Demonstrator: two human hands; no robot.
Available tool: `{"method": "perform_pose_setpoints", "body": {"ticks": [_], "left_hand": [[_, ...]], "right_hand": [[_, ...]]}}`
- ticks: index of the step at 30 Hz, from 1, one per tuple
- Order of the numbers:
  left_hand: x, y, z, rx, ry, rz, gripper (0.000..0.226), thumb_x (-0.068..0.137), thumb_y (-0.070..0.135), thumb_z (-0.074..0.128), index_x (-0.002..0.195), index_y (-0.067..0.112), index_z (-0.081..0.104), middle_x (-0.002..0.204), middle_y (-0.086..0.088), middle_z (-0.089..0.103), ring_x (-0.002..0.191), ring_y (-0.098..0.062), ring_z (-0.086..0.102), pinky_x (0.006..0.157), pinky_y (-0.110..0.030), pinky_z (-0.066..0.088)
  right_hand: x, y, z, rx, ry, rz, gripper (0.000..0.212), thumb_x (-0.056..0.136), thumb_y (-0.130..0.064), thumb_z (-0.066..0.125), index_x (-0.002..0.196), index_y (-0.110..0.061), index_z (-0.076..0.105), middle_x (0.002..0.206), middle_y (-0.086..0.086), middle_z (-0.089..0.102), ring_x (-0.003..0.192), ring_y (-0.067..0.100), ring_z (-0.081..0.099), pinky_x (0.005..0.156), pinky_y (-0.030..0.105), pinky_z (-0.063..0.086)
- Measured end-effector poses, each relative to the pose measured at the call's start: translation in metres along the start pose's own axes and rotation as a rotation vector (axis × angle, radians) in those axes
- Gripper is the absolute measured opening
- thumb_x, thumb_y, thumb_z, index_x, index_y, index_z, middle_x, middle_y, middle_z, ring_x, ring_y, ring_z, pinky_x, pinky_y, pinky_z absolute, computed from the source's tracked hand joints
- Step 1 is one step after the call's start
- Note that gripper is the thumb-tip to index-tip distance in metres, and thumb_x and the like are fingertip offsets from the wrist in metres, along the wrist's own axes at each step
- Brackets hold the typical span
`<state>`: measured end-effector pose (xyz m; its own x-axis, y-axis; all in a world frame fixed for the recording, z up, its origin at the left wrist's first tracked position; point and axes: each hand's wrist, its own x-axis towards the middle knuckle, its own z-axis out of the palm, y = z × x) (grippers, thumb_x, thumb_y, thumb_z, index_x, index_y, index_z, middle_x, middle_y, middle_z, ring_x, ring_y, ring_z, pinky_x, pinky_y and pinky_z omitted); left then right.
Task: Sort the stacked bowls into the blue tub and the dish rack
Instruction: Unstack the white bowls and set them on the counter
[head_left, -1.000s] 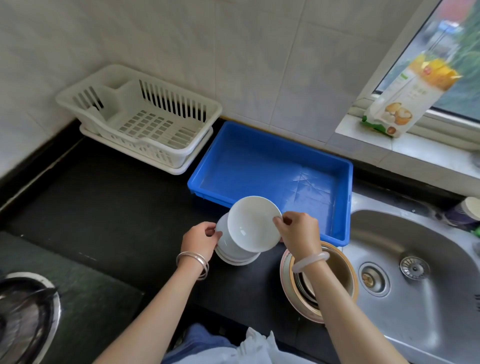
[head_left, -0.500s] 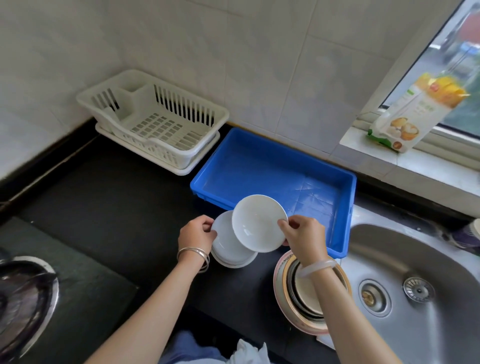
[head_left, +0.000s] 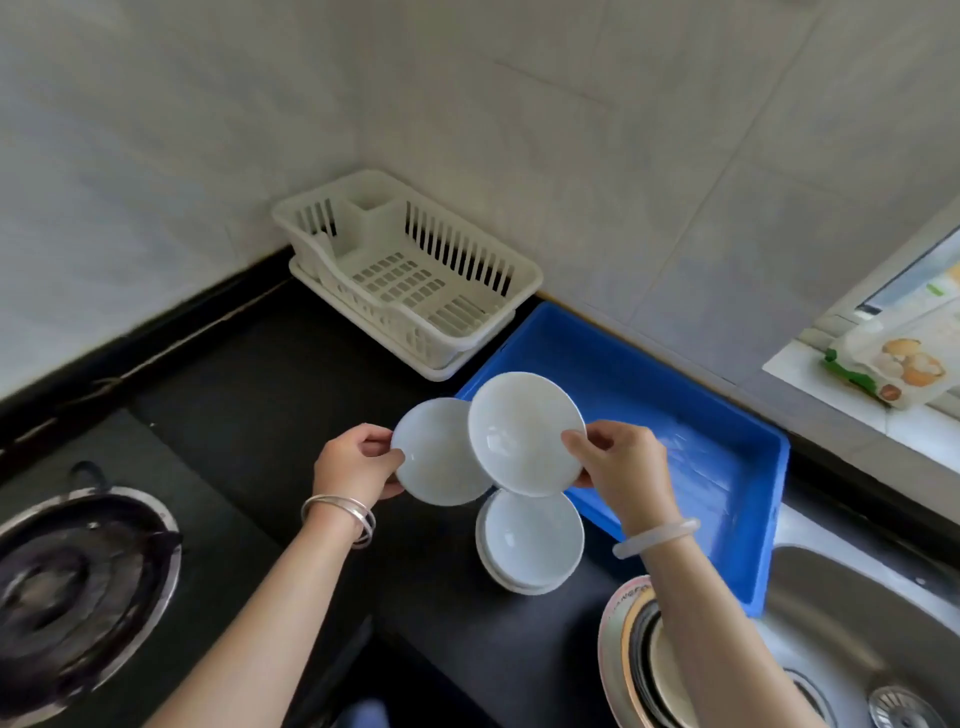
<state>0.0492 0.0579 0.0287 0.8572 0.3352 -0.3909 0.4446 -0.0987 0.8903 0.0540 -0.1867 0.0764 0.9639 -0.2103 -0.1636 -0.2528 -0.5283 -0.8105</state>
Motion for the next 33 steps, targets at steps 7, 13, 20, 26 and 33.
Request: {"method": "perform_pose_setpoints", "body": {"ticks": [7, 13, 20, 26, 33], "left_hand": [[0.058, -0.014, -0.073, -0.151, 0.204, -0.088, 0.025, 0.077, -0.003, 0.062, 0.076, 0.022, 0.061, 0.082, 0.002, 0.064, 0.079, -0.021, 0.065, 0.051, -0.024, 0.054], [0.115, -0.032, -0.125, -0.268, 0.366, -0.174, 0.024, 0.077, -0.003, 0.063, 0.076, 0.021, 0.06, 0.085, -0.001, 0.062, 0.084, -0.026, 0.064, 0.048, -0.023, 0.054], [0.178, -0.05, -0.161, -0.396, 0.502, -0.306, 0.021, 0.077, -0.005, 0.062, 0.085, 0.014, 0.06, 0.098, -0.01, 0.062, 0.074, -0.023, 0.065, 0.059, -0.031, 0.055], [0.216, -0.06, -0.184, -0.461, 0.622, -0.353, 0.023, 0.077, -0.005, 0.063, 0.091, 0.013, 0.059, 0.098, -0.008, 0.061, 0.079, -0.026, 0.064, 0.059, -0.032, 0.055], [0.242, -0.066, -0.189, -0.543, 0.686, -0.358, 0.022, 0.077, -0.006, 0.062, 0.091, 0.011, 0.06, 0.098, -0.01, 0.061, 0.082, -0.028, 0.064, 0.064, -0.035, 0.056]], "right_hand": [[0.057, -0.05, 0.094, 0.023, -0.155, 0.029, 0.023, 0.086, -0.015, 0.06, 0.063, -0.014, 0.063, 0.072, 0.003, 0.067, 0.057, 0.01, 0.067, 0.042, 0.008, 0.044], [0.106, -0.078, 0.186, 0.008, -0.281, 0.054, 0.012, 0.086, -0.012, 0.057, 0.076, -0.013, 0.064, 0.075, 0.0, 0.065, 0.063, 0.011, 0.065, 0.055, 0.025, 0.058], [0.161, -0.094, 0.278, 0.014, -0.36, 0.151, 0.012, 0.088, -0.012, 0.057, 0.077, -0.016, 0.061, 0.073, -0.001, 0.064, 0.059, 0.01, 0.065, 0.064, 0.034, 0.061], [0.189, -0.105, 0.337, 0.064, -0.36, 0.228, 0.023, 0.088, -0.006, 0.056, 0.07, -0.019, 0.054, 0.071, -0.003, 0.057, 0.055, 0.011, 0.06, 0.062, 0.034, 0.061], [0.206, -0.115, 0.382, 0.081, -0.357, 0.295, 0.008, 0.089, -0.004, 0.053, 0.088, -0.011, 0.05, 0.071, 0.0, 0.053, 0.056, 0.016, 0.058, 0.074, 0.044, 0.06]]}}
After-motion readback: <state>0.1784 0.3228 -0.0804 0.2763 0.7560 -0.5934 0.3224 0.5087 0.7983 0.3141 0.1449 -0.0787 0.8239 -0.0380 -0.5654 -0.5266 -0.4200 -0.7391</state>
